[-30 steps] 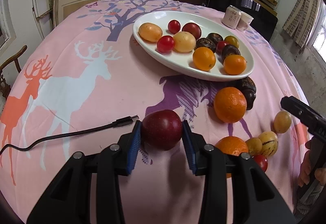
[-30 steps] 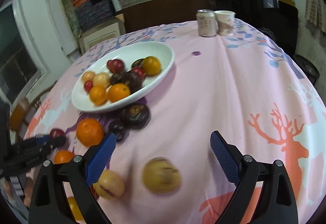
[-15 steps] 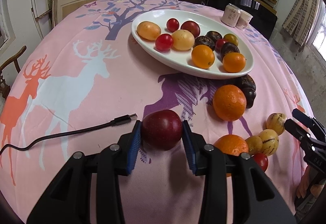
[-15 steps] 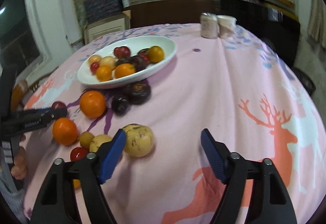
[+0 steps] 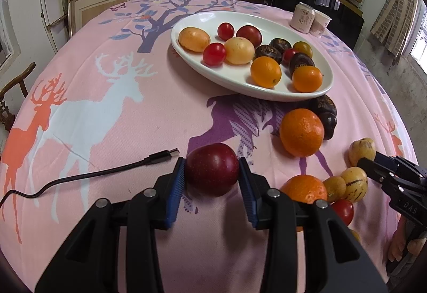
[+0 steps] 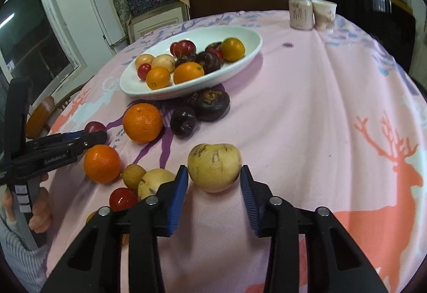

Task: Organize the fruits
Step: 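Grasp a pale yellow pear-like fruit with the right tool while the left tool holds the apple, then carry the apple and yellow fruit to the plate and release both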

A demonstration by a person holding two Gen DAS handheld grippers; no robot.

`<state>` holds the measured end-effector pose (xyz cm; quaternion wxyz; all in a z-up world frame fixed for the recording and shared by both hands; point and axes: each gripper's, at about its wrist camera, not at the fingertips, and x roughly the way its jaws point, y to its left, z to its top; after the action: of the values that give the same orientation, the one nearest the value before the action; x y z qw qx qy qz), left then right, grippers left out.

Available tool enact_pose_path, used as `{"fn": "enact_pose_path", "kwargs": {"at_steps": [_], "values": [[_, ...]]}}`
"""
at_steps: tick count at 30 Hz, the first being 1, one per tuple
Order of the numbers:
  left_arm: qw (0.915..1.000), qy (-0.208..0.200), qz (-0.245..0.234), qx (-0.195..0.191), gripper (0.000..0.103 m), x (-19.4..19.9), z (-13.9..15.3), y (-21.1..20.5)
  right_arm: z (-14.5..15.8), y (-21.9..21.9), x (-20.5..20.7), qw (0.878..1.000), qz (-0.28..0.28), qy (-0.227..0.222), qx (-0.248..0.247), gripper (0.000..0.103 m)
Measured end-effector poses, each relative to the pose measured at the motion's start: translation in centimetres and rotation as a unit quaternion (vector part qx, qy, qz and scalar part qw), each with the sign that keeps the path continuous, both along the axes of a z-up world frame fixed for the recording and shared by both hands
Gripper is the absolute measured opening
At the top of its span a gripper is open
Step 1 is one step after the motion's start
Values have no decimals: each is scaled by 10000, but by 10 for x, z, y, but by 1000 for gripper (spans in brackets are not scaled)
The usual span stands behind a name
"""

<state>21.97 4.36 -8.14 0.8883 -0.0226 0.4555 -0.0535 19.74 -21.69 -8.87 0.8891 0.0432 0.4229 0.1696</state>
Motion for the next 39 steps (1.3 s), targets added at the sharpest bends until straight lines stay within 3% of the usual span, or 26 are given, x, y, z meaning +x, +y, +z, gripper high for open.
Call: {"fn": "enact_pose_path", "kwargs": {"at_steps": [12, 18, 30, 36, 39], "values": [[10000, -1, 0, 2, 39, 0, 0, 0, 0, 6, 8, 9999, -68, -62, -54, 42], [10000, 11, -5, -12, 39, 0, 0, 0, -4, 0, 18, 9997, -178, 117, 72, 43], [10000, 27, 1, -29, 39, 1, -2, 1, 0, -4, 14, 9995, -286, -78, 130, 41], [9988, -211, 66, -447, 39, 1, 23, 8, 17, -22, 10, 9970, -495, -260, 535, 41], [9987, -423, 76, -287, 39, 16, 48, 2, 45, -26, 20, 9953, -503, -393, 729, 41]]}}
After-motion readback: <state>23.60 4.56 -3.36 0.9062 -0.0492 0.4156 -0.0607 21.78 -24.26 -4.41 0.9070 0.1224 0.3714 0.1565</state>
